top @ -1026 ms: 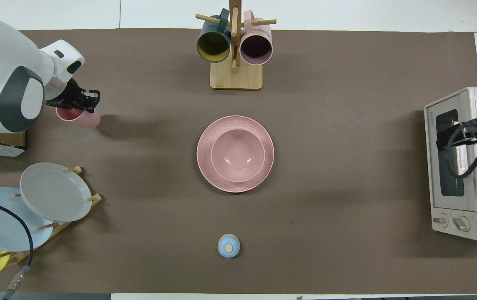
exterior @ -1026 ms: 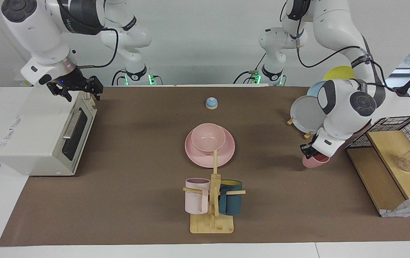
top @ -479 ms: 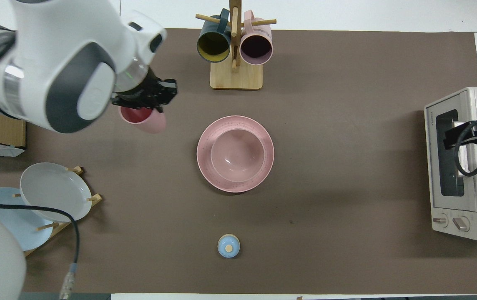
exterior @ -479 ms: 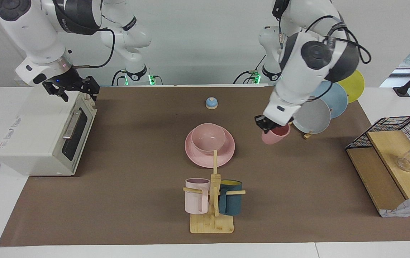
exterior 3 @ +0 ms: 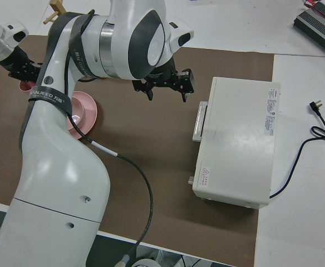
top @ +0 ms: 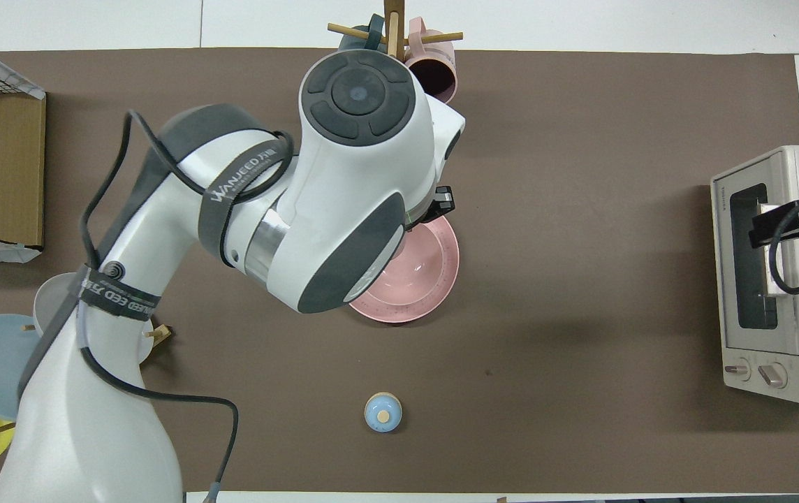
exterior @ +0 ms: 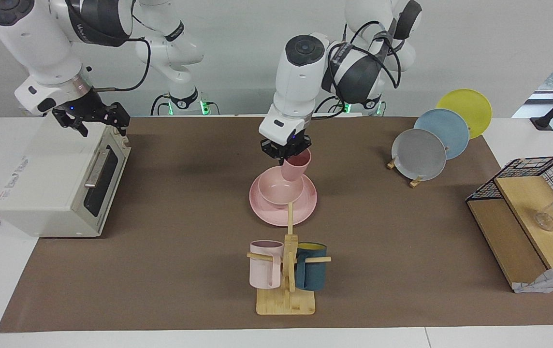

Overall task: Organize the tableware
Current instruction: 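Lower the pink cup into the bowl with the left gripper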

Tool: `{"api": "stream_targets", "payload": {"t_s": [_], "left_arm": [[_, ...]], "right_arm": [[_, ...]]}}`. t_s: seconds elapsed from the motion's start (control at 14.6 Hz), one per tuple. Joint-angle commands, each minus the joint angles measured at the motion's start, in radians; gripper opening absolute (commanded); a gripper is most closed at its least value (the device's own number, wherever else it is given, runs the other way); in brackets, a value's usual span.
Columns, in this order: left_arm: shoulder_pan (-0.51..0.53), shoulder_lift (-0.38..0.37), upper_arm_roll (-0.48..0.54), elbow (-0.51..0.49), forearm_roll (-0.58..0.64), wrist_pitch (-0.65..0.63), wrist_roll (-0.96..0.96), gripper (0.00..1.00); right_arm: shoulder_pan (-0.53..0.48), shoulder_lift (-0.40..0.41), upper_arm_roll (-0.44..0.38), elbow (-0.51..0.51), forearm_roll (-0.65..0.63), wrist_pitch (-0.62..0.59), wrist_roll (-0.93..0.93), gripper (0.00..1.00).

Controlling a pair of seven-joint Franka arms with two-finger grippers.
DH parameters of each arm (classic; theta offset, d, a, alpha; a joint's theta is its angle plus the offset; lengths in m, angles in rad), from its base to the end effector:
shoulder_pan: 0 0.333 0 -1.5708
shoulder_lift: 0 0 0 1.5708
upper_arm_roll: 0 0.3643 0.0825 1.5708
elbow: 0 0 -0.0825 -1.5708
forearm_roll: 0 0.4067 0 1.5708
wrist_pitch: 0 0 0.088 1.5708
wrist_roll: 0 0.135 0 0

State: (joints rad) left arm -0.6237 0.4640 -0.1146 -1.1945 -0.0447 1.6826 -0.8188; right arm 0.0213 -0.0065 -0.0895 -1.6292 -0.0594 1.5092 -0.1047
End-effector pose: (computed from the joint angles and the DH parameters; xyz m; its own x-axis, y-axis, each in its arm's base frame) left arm 0.5564 -0.4877 0.5377 0.9941 0.0951 -0.0518 0.0993 -0.9915 0.0845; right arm 0.5608 -0.0468 0.6152 0.9924 0.0332 -0.1187 0.0390 -0.9982 0.0465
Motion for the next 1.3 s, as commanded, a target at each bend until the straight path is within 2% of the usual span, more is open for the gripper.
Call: {"api": "stream_targets", "payload": {"t_s": [0.0,0.34,1.23], "left_arm": [[-0.019,-0.002,0.021,-0.074,0.002,0.081,-0.006,0.0],[-0.037,-0.018,0.023,-0.195,0.008,0.181,-0.008,0.0],[-0.059,-0.019,0.023,-0.344,0.063,0.347,-0.062,0.0]], "right_arm": [[0.006,-0.016,-0.004,-0.009,0.016,0.017,-0.01,1.0],[0.028,-0.015,0.001,-0.009,0.016,0.003,-0.015,1.0],[0.034,-0.029,0.004,-0.009,0.036,0.006,-0.012,1.0]]}}
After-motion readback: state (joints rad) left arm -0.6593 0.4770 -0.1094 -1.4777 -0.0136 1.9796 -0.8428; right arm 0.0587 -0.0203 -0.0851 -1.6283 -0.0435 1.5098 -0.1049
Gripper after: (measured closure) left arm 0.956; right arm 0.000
